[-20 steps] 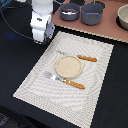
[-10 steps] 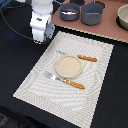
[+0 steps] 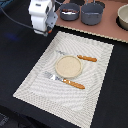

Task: Place the fish, sausage, and tomato into the frying pan.

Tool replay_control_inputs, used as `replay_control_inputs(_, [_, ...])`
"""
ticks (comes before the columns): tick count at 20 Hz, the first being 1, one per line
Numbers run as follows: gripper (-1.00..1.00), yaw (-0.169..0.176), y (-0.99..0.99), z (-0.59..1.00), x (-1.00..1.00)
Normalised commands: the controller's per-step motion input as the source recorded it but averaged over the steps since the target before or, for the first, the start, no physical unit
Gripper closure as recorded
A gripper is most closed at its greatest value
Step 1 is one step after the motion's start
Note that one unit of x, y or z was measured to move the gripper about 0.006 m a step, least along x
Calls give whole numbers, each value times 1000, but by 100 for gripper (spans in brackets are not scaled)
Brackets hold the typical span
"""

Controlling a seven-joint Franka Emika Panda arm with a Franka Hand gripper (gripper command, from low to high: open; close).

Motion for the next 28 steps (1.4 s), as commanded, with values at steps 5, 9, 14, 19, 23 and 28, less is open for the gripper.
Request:
replay_control_inputs(5, [100,-39,991,958,340])
replay_control_inputs(9, [100,-23,984,600,506])
replay_control_inputs(14, [100,-25,858,118,562])
replay_control_inputs(19, [100,-30,613,-178,595])
replay_control_inputs(23, [100,-30,504,-286,503])
replay_control_inputs(28, [100,-15,469,-313,251])
